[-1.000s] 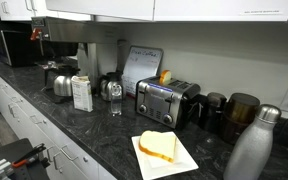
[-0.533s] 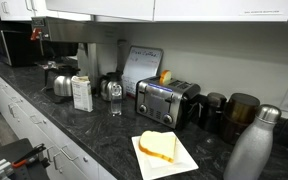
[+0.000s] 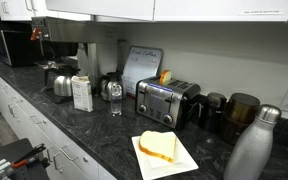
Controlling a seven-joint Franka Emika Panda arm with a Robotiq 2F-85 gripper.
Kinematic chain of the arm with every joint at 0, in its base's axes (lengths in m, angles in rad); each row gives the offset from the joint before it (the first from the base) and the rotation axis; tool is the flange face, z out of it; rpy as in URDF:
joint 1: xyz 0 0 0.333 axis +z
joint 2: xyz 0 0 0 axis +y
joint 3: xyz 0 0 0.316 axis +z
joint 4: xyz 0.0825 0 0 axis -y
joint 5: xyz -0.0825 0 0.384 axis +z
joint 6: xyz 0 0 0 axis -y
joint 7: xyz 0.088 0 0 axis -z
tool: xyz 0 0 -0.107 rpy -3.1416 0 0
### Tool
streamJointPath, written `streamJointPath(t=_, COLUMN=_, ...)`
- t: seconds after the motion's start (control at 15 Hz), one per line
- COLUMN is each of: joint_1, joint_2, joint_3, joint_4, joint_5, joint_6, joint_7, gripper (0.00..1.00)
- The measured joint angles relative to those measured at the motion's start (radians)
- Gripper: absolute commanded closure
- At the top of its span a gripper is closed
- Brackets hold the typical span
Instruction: Open one of the overhead cabinets
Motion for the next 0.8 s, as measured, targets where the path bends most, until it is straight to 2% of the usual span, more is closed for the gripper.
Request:
streamJointPath(t=0.4, joint_1=-0.002, joint_2=-0.064, joint_3=-0.007, joint_4=0.012, joint_5=-0.058, joint_6=-0.103, joint_7=-0.021, gripper=0.0)
streamJointPath(t=0.8, joint_1=-0.032, joint_2=-0.086, joint_3=-0.013, joint_4=0.012, joint_5=-0.094, joint_6=-0.143, joint_7=-0.02, gripper=0.0)
